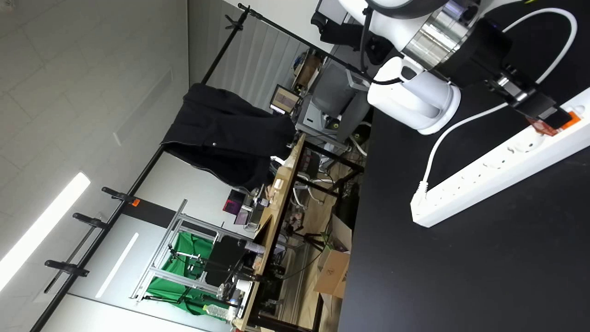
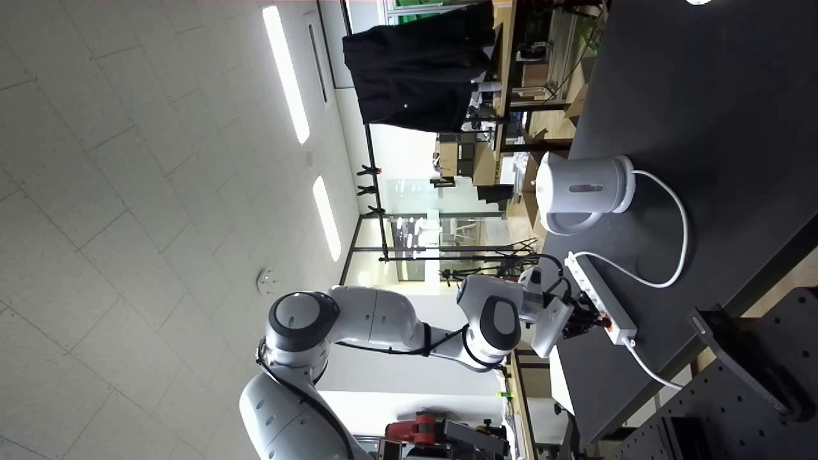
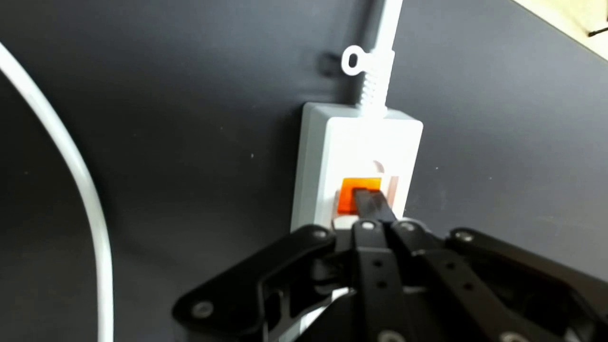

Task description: Turn off the last switch on the extension cord

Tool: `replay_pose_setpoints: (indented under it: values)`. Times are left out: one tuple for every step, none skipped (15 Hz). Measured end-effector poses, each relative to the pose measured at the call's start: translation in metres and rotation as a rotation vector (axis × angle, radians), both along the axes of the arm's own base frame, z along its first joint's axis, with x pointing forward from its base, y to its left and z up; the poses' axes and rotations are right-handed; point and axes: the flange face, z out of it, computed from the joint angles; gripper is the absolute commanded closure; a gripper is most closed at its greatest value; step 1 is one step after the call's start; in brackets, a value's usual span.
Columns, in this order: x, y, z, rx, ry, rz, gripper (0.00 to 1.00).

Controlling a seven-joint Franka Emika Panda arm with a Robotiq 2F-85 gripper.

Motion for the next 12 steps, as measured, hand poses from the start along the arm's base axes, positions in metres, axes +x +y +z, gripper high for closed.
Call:
replay_pose_setpoints:
  values:
    - [0.0, 0.0, 0.0, 0.003, -0.005, 0.003, 1.0]
    - [0.0, 0.0, 0.0, 0.005, -0.007, 0.006, 1.0]
    - [0.0, 0.0, 0.0, 0.005, -0.007, 0.009, 1.0]
    - [0.0, 0.001, 0.0, 0.003, -0.008, 0.01, 1.0]
    - [0.0, 0.001, 0.0, 0.0, -0.007, 0.007, 1.0]
    - [0.0, 0.002, 0.0, -0.005, -0.006, 0.003, 1.0]
    - [0.0, 0.003, 0.0, -0.013, -0.004, -0.003, 1.0]
    - [-0.001, 0.006, 0.001, -0.027, -0.005, -0.007, 1.0]
    - [-0.001, 0.009, 0.002, -0.047, -0.008, -0.01, 1.0]
    - [-0.003, 0.014, 0.003, -0.073, -0.018, -0.01, 1.0]
    - [-0.005, 0.019, 0.004, -0.102, -0.03, -0.009, 1.0]
    - [-0.007, 0.024, 0.005, -0.132, -0.044, -0.007, 1.0]
